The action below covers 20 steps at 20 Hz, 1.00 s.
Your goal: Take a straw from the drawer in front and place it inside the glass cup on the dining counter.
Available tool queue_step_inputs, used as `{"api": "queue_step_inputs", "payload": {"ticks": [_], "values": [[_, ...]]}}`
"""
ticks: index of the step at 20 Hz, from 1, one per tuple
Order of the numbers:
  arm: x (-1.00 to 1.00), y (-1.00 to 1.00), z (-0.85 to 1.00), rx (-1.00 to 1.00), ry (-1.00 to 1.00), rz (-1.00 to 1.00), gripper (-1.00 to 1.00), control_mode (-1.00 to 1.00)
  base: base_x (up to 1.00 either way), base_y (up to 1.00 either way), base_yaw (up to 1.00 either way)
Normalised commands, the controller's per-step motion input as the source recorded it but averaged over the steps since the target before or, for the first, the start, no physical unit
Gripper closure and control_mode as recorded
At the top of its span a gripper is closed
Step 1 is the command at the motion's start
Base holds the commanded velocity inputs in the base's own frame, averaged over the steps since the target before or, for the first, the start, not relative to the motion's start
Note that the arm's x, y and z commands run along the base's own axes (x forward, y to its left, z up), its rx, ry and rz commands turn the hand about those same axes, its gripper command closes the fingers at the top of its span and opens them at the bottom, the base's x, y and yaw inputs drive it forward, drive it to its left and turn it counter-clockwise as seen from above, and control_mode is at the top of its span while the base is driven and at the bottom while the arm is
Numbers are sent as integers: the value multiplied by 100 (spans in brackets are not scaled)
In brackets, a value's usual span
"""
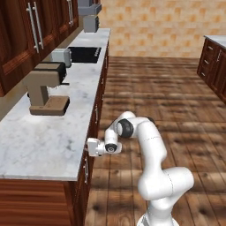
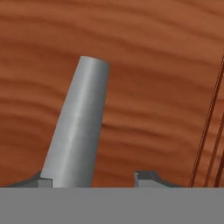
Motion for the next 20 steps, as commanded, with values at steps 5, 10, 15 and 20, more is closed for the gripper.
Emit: {"api": "queue_step_inputs", "payload": {"ticks": [5,10,15,20], "values": [[6,0,0,0,0,-4,100,-100,0,0,0],[7,-22,0,-7,0,-5,100,-100,0,0,0],[11,-78,-3,-10,2,-4,100,-100,0,0,0],[6,-99,-24,-4,2,-3,100,-100,0,0,0]]}}
